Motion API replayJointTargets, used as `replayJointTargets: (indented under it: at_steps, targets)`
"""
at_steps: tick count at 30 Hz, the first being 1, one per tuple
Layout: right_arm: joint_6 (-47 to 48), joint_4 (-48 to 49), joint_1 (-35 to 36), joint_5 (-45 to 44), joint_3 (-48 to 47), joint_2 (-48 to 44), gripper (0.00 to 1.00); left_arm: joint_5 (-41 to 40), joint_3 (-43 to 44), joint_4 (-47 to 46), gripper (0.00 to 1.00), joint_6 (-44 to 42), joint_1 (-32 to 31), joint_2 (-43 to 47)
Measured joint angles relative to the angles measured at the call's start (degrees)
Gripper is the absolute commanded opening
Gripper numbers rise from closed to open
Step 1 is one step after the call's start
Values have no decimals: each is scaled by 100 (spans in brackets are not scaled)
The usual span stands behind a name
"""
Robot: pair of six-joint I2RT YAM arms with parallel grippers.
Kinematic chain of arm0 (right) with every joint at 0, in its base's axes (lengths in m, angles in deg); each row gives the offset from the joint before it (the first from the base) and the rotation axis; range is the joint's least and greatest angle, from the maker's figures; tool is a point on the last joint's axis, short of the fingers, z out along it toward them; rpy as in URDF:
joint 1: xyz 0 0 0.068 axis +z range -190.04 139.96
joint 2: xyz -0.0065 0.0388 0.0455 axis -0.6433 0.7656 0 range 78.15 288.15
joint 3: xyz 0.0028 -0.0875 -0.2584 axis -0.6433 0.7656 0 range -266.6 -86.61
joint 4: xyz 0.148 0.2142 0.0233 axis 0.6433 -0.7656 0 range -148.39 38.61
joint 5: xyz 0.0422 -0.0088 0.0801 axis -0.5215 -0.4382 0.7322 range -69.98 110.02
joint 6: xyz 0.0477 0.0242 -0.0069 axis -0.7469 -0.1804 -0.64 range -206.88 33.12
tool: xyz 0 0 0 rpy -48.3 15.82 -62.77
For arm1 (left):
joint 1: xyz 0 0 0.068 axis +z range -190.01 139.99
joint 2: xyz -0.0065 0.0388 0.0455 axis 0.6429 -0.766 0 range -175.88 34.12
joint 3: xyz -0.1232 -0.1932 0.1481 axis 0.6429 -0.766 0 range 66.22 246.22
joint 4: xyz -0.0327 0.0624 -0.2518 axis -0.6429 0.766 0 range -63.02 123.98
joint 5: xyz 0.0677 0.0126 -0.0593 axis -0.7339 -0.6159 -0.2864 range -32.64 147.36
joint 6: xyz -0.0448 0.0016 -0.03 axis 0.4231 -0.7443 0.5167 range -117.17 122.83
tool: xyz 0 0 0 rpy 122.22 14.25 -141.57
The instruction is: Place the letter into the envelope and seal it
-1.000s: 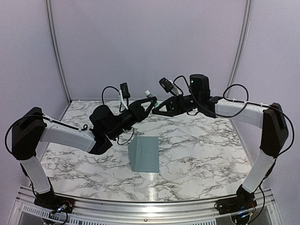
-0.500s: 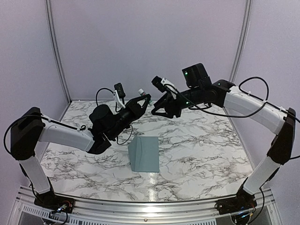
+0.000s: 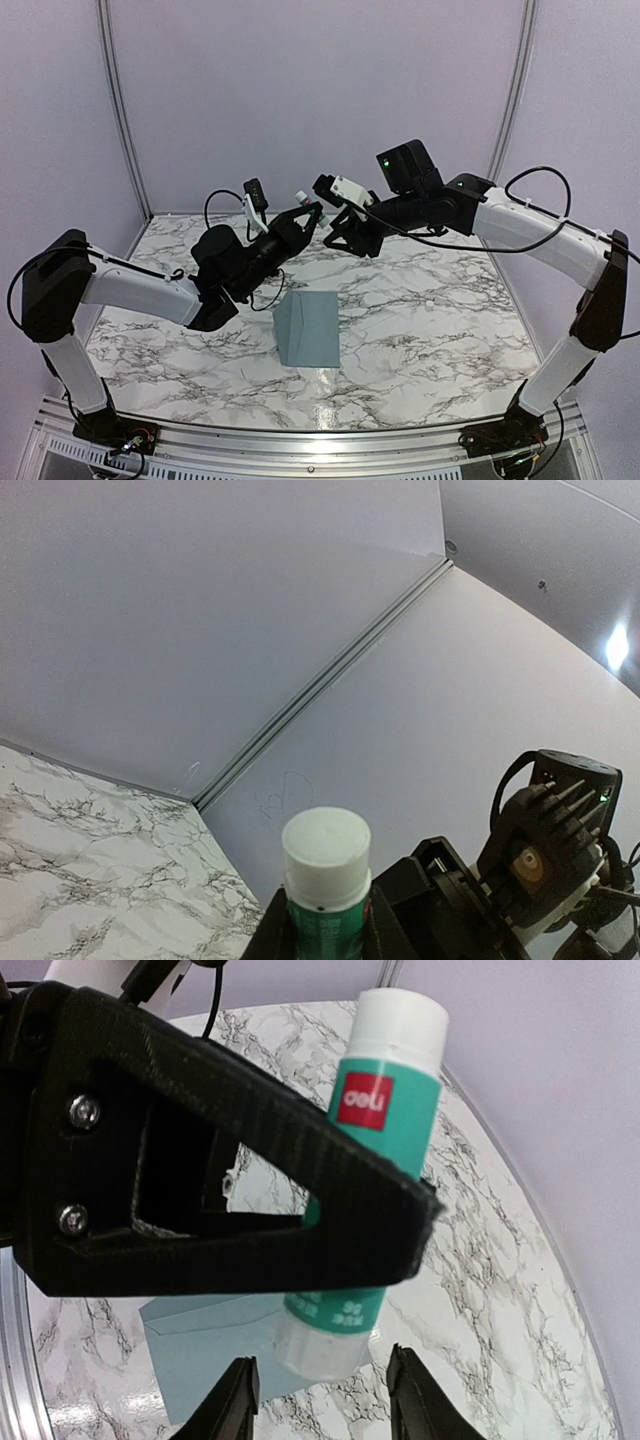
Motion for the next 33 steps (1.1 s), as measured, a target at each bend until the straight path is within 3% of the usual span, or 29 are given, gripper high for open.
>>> replayJointTargets:
  at_steps: [14,24,29,33]
  targets:
    - [15,140,26,11,-332,44,34,4,35,4,0,94,-9,-63]
    - [-83,142,28,-24,-361,192,36,2,35,9,0,92,-11,-63]
    - [-111,131,33,-72,-361,262,25,-17,35,13,0,74,-9,-63]
    - [-166,105,55,-87,-361,262,8,-35,35,7,0,70,-9,-63]
